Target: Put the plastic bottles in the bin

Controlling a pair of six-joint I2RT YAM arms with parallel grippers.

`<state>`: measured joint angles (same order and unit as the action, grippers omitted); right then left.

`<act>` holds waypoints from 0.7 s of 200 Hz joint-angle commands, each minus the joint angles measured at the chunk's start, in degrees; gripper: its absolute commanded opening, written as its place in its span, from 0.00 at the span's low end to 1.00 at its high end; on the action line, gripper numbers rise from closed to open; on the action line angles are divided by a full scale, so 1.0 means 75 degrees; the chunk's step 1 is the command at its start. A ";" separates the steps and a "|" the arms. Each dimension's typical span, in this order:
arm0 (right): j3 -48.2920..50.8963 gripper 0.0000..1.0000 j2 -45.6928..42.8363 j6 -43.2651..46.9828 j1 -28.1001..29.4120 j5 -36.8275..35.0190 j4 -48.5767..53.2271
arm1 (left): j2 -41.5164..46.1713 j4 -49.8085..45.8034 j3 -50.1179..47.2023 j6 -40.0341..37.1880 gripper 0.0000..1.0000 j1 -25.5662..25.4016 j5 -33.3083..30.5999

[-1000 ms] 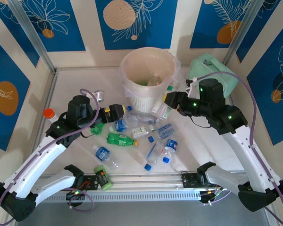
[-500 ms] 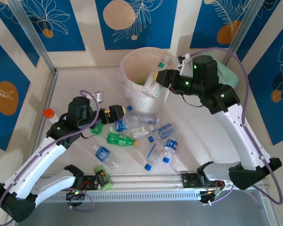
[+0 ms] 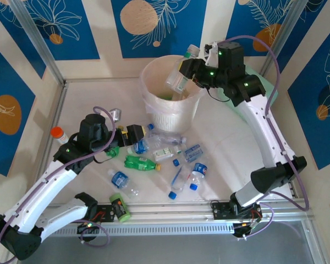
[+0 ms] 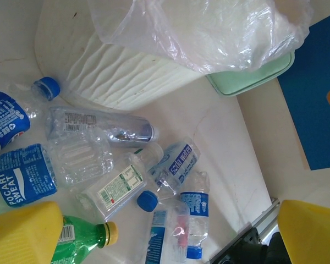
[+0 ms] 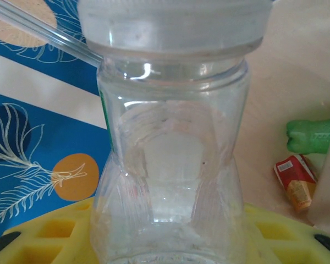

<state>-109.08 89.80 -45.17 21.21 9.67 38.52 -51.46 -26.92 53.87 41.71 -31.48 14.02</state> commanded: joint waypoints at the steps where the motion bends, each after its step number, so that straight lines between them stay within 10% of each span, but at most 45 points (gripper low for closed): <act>1: -0.0476 0.41 0.0289 0.0238 -0.0074 0.0033 0.0239 | 0.0107 -0.0209 0.0095 -0.0168 1.00 0.0098 -0.0170; 140: -0.2063 0.79 0.1376 0.0640 -0.0216 -0.0601 0.1520 | -0.0310 -0.0290 0.0001 -0.0226 1.00 0.0342 -0.0534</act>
<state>-121.71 102.15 -42.11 19.49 6.42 47.44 -53.41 -28.25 53.87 40.45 -30.00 10.83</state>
